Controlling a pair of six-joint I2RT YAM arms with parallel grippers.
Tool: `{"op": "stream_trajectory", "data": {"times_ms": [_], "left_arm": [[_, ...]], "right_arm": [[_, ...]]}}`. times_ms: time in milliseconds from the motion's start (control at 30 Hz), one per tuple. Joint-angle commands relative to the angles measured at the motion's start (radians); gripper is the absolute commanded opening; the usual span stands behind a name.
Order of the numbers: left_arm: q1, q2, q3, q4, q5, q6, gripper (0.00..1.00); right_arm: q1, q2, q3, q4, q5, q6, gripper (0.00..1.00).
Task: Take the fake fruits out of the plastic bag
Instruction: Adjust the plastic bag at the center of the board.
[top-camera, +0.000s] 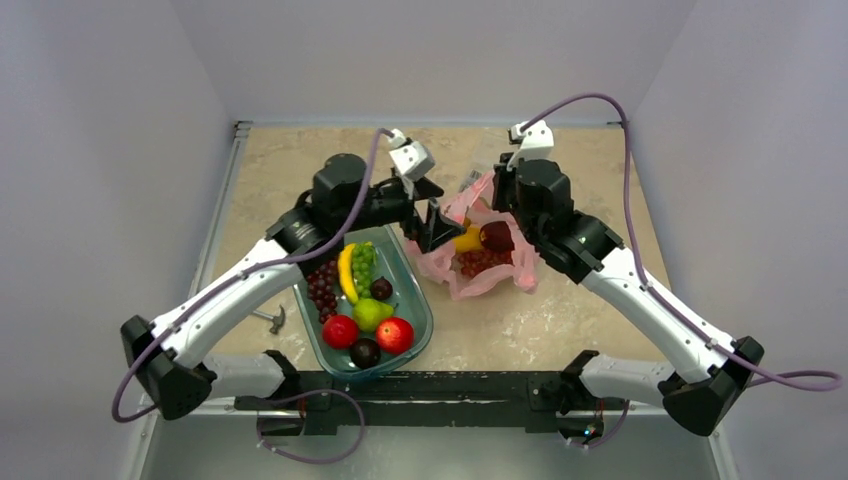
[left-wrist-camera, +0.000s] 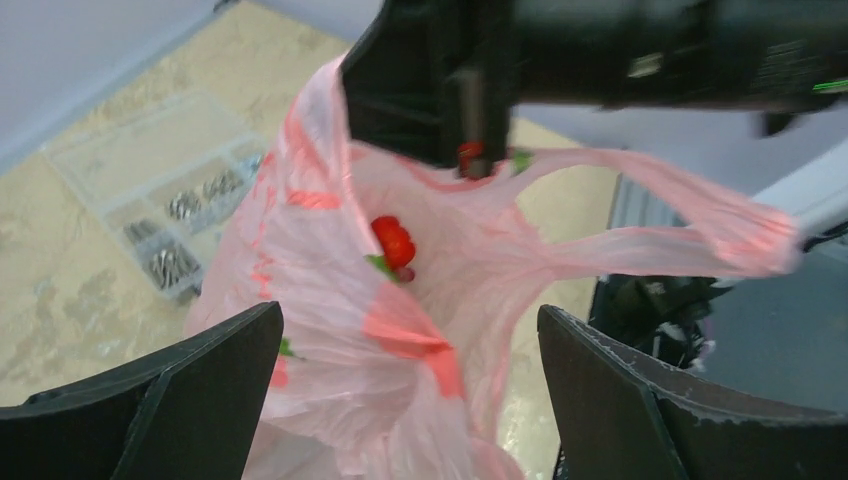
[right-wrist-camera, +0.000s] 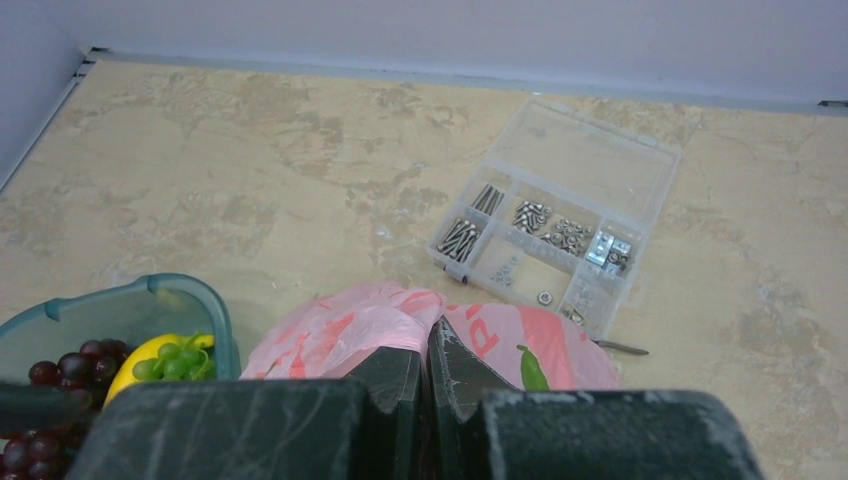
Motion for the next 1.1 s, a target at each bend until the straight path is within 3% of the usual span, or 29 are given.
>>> {"op": "stream_trajectory", "data": {"times_ms": [0,100,133,167,233,367,533,733,900,1067], "left_arm": [[-0.023,0.184,0.066,-0.153,-0.179,0.098,1.00],[-0.026,0.325,0.123,-0.235,-0.334,0.142,0.96],[-0.018,0.372,0.149,-0.265,-0.382,0.148,0.86],[-0.002,0.415,0.181,-0.304,-0.430,0.147,0.60],[0.044,0.466,0.220,-0.352,-0.449,0.123,0.29],[0.125,0.469,0.240,-0.367,-0.406,0.114,0.01],[0.131,0.423,0.217,-0.359,-0.468,0.216,0.00],[0.134,0.321,0.151,-0.286,-0.417,0.317,0.00],[0.162,0.239,0.125,-0.254,-0.439,0.314,0.00],[0.165,0.199,0.099,-0.226,-0.381,0.324,0.00]], "right_arm": [[-0.001,-0.045,0.011,-0.013,-0.012,0.008,0.00],[-0.001,-0.070,-0.013,-0.035,-0.006,0.013,0.00],[-0.002,-0.081,-0.029,-0.039,-0.002,0.020,0.00],[-0.002,-0.093,-0.054,-0.045,0.008,0.030,0.00],[-0.001,-0.113,-0.119,-0.060,0.061,0.060,0.00],[-0.001,-0.142,-0.268,-0.122,0.216,0.240,0.06],[-0.001,-0.194,-0.401,-0.134,0.310,0.295,0.41],[-0.003,-0.210,-0.400,-0.276,0.338,0.424,0.97],[-0.008,-0.219,-0.443,-0.387,0.390,0.655,0.99],[-0.019,-0.284,-0.525,-0.322,0.292,0.762,0.96]]}}
